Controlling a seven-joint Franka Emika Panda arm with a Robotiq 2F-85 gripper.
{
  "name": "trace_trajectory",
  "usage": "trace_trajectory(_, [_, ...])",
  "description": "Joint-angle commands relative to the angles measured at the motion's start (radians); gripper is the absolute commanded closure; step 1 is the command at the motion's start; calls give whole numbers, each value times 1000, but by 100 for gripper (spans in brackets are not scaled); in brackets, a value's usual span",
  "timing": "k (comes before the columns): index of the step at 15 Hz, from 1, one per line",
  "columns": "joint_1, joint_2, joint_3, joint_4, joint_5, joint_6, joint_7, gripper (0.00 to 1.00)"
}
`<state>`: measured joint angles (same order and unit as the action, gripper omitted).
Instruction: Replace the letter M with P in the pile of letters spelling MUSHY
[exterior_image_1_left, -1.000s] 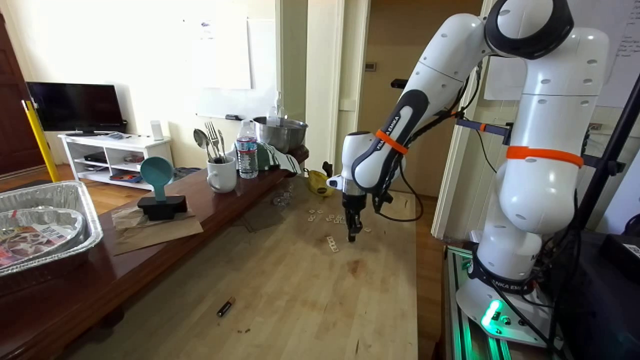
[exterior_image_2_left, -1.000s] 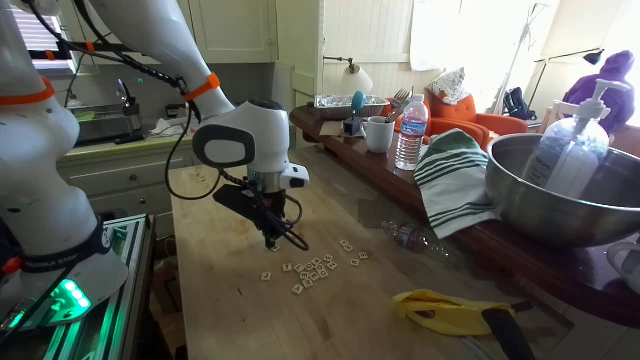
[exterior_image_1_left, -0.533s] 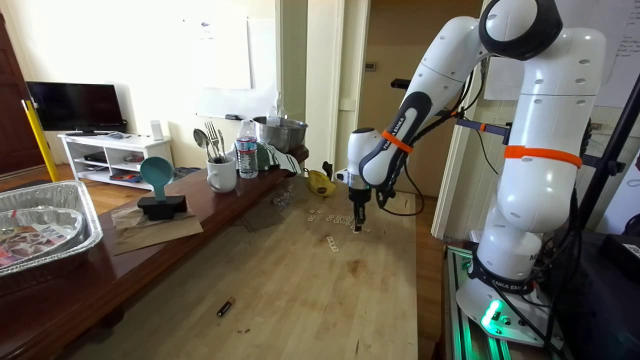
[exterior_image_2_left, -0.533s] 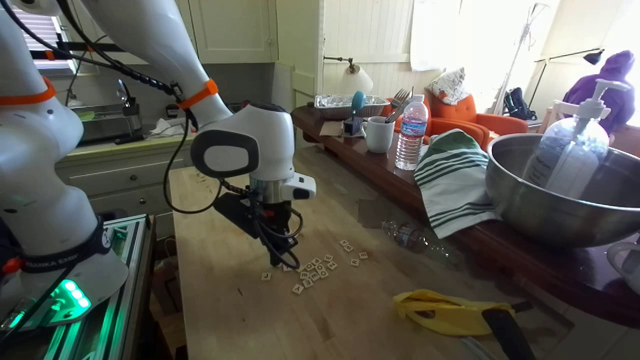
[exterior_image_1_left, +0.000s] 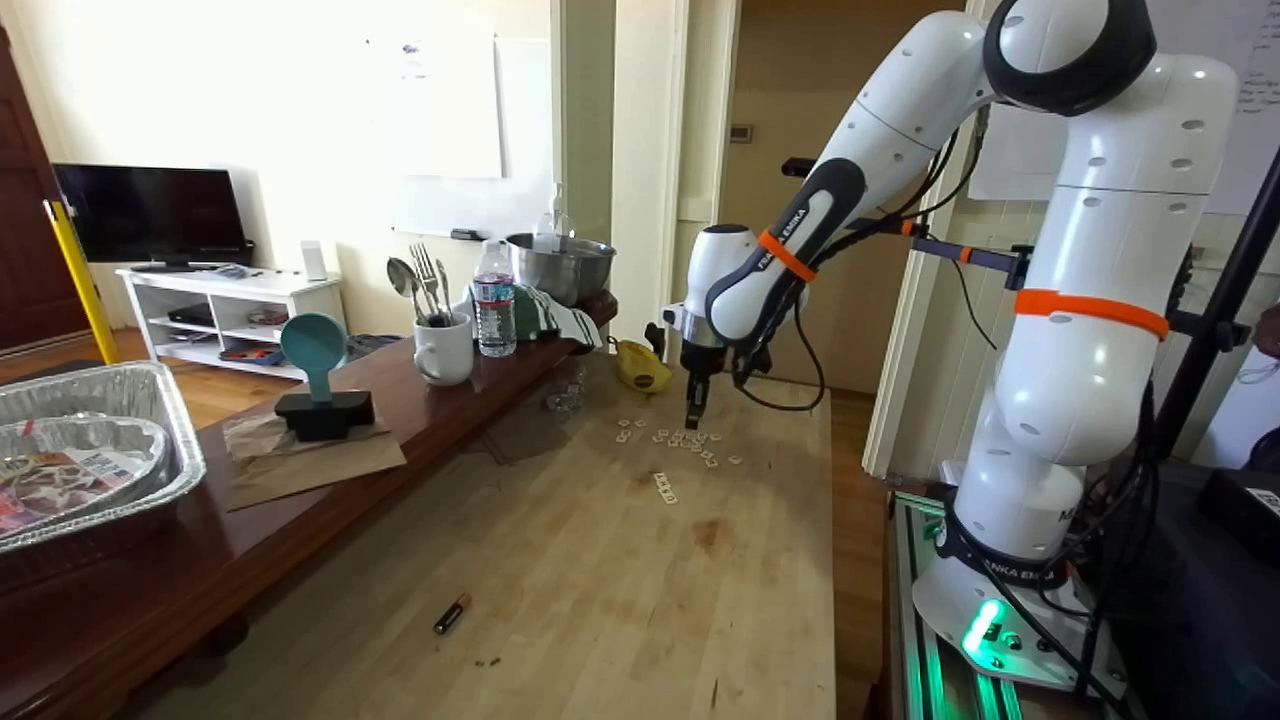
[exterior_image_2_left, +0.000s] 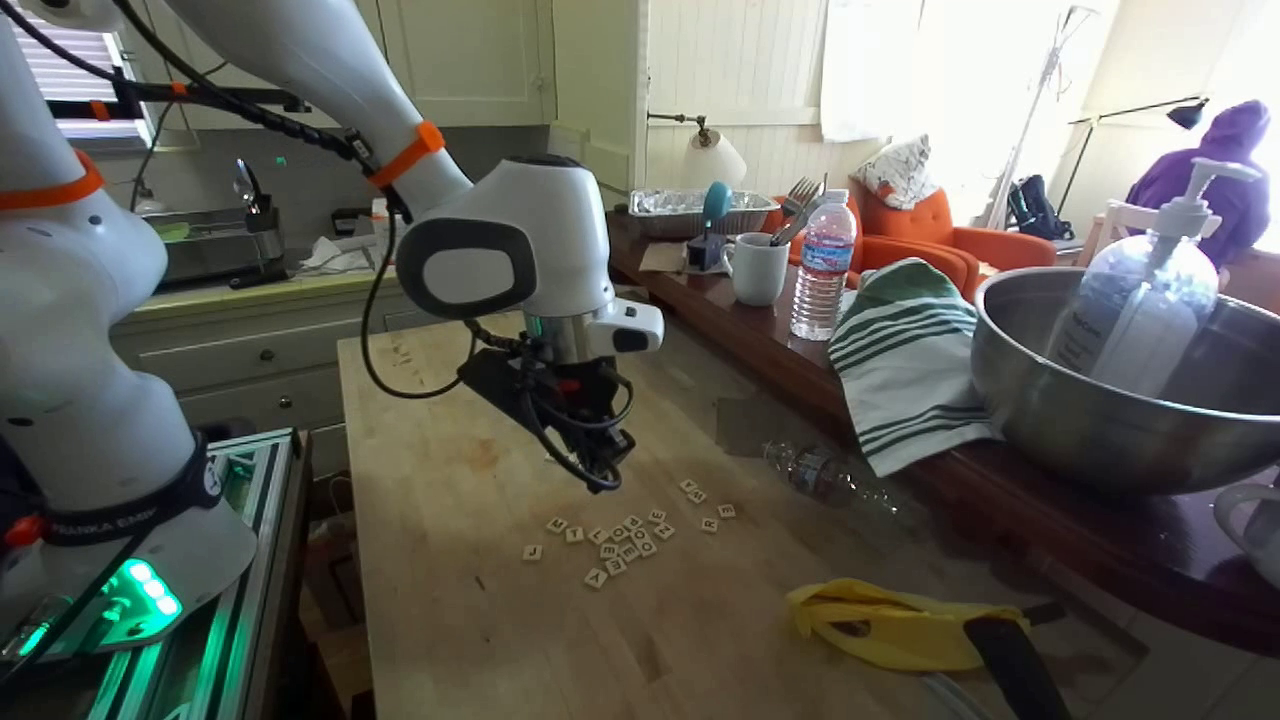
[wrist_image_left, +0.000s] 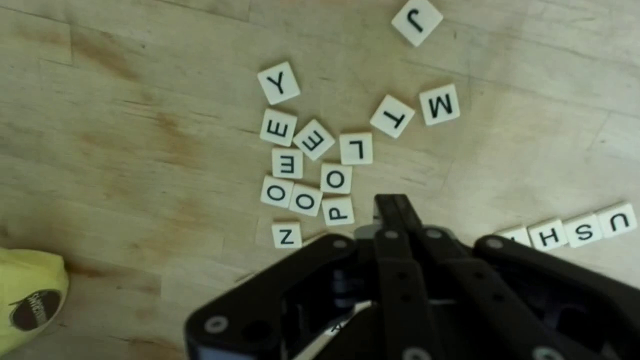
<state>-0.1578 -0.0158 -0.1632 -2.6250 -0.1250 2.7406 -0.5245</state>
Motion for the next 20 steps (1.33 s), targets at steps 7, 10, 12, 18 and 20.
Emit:
trace_trajectory(7, [-2,37,9,38,144,41,6,99])
trace_trajectory(10, [-3,41,10,40,149,42,4,99])
trace_trajectory(12, [-3,41,10,40,149,42,4,99])
trace_trajectory(18, [-23,150,8,114,168,62,22,100])
trace_trajectory(20, [-34,182,23,134,186,78,7,100])
